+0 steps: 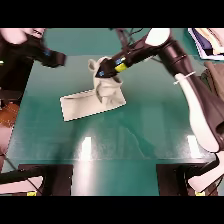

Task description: Fold the shirts.

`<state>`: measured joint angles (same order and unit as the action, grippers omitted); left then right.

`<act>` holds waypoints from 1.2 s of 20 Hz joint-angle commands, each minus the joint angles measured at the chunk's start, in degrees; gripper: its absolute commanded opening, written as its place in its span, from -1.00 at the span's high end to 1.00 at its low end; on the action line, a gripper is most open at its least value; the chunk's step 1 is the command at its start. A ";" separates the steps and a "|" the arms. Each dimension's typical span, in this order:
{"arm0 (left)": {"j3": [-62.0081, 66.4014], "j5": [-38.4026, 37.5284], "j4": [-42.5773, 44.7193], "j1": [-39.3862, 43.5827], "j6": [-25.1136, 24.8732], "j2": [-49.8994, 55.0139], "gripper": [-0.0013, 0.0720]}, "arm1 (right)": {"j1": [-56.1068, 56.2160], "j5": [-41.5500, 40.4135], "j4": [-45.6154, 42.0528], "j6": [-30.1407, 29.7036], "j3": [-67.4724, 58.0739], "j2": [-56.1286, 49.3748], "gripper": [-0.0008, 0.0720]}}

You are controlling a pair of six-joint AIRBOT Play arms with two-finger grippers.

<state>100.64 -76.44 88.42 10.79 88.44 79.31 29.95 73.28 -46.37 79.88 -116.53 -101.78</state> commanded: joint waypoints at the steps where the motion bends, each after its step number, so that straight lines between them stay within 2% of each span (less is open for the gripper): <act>1: 0.07 -3.82 4.68 -4.04 -1.18 -8.26 0.89 | 4.94 -7.82 -0.24 -1.42 -0.20 -4.04 0.94; 5: 0.07 -5.66 5.05 -4.22 -1.84 -10.67 0.89 | 9.64 -17.99 0.37 -4.79 -0.22 -9.29 0.92; 6: -0.15 -6.54 5.01 -4.22 -1.70 -10.67 0.89 | 11.23 -20.52 0.68 -5.55 -0.24 -10.47 0.78; 7: -0.22 -7.30 4.81 -4.22 -1.60 -10.58 0.89 | 12.76 -22.64 3.06 -9.20 -0.24 -11.69 0.15; 8: -0.22 -7.67 4.48 -4.22 -1.60 -10.49 0.89 | 13.92 -24.20 7.30 -11.76 -0.26 -12.85 -0.29; 9: -0.22 -7.76 4.37 -4.22 -1.60 -10.51 0.89 | 14.97 -25.51 12.22 -14.82 -0.26 -13.79 -0.43; 10: -0.22 -8.02 4.35 -4.22 -1.60 -10.51 0.89 | 15.85 -26.23 15.58 -16.63 -0.24 -14.32 -0.43; 12: -0.22 -8.94 4.35 -4.22 -1.60 -10.51 0.89 | 16.28 -25.27 16.52 -18.75 -0.24 -14.03 -0.43; 15: -0.22 -9.84 4.35 -4.22 -1.64 -10.51 0.89 | 11.47 -14.62 14.10 -18.82 -0.17 -11.30 -0.43; 17: -0.22 -10.21 4.11 -4.22 -1.62 -10.51 0.89 | 5.84 -5.64 10.43 -17.70 2.05 -8.74 -0.43; 19: -0.22 -10.19 3.39 -4.22 -1.62 -10.51 0.89 | -0.90 -1.36 5.22 -15.10 7.54 -5.55 -0.43; 22: -0.22 -10.14 1.07 -4.22 -1.40 -10.49 0.89 | -11.28 -1.20 -1.07 -8.24 17.44 -1.55 -0.43; 24: -0.22 -9.53 -1.64 -4.22 -1.38 -10.49 0.89 | -16.81 -1.14 -0.22 -7.67 21.90 -1.38 -0.43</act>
<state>100.44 -86.41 90.11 6.61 86.89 68.84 21.04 69.65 -43.90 68.77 -101.38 -105.08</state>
